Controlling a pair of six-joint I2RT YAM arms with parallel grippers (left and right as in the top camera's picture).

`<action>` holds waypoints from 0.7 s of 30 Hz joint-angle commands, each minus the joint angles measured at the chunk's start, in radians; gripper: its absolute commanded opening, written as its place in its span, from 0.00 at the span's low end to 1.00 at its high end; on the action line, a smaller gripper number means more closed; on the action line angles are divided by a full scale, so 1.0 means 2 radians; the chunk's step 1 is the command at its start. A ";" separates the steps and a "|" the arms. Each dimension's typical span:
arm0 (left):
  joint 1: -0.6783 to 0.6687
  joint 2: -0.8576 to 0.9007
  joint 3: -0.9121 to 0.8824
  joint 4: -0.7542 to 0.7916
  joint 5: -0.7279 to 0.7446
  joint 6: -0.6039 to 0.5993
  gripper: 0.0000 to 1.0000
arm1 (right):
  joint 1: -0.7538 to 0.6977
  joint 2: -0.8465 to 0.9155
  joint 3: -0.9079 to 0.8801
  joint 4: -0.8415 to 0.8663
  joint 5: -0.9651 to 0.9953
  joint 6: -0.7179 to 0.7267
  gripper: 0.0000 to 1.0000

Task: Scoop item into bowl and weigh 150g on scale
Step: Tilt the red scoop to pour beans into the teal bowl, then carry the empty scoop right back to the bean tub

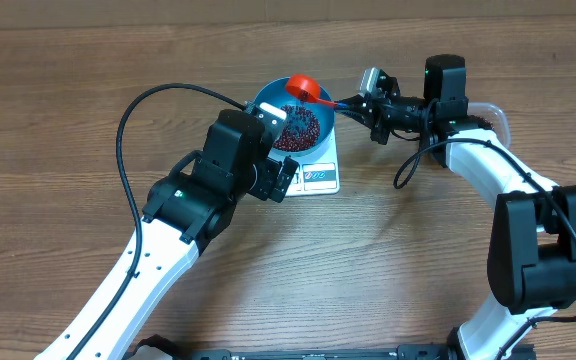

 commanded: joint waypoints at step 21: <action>0.001 -0.010 0.001 0.000 0.004 0.004 0.99 | 0.002 0.002 0.004 0.016 -0.002 -0.006 0.04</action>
